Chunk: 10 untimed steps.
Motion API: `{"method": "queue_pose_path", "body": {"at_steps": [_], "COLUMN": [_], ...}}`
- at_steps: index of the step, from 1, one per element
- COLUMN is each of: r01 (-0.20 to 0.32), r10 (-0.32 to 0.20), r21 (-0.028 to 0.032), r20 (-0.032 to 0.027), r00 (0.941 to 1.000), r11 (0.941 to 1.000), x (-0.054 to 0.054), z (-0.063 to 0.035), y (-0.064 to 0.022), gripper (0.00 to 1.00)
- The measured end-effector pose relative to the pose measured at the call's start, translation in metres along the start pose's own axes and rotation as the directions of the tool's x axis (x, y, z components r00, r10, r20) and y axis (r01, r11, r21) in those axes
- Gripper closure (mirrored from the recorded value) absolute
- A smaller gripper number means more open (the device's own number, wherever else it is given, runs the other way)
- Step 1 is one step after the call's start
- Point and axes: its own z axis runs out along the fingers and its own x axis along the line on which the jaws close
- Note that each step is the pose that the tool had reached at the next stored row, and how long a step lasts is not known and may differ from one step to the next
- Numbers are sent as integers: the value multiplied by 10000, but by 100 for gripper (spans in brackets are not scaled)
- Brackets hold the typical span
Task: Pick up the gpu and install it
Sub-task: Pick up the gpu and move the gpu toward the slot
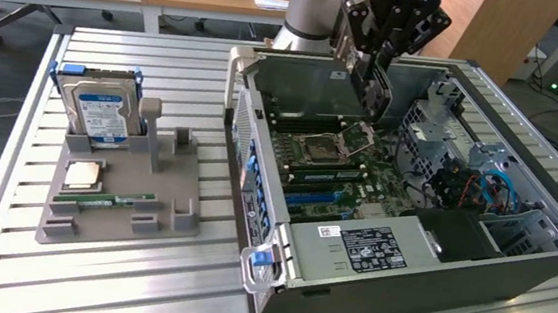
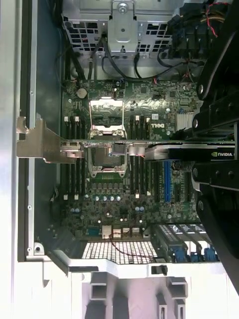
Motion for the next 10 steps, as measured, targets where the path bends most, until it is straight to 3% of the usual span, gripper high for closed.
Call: {"method": "queue_pose_path", "body": {"at_steps": [5,10], "r01": [0,0], "r10": [0,0], "r21": [1,0], "r20": [-1,0], "r00": [10000,10000], "r11": [10000,10000], "x": [-101,-104], "z": [3,3], "y": [3,3], "gripper": [74,74]}}
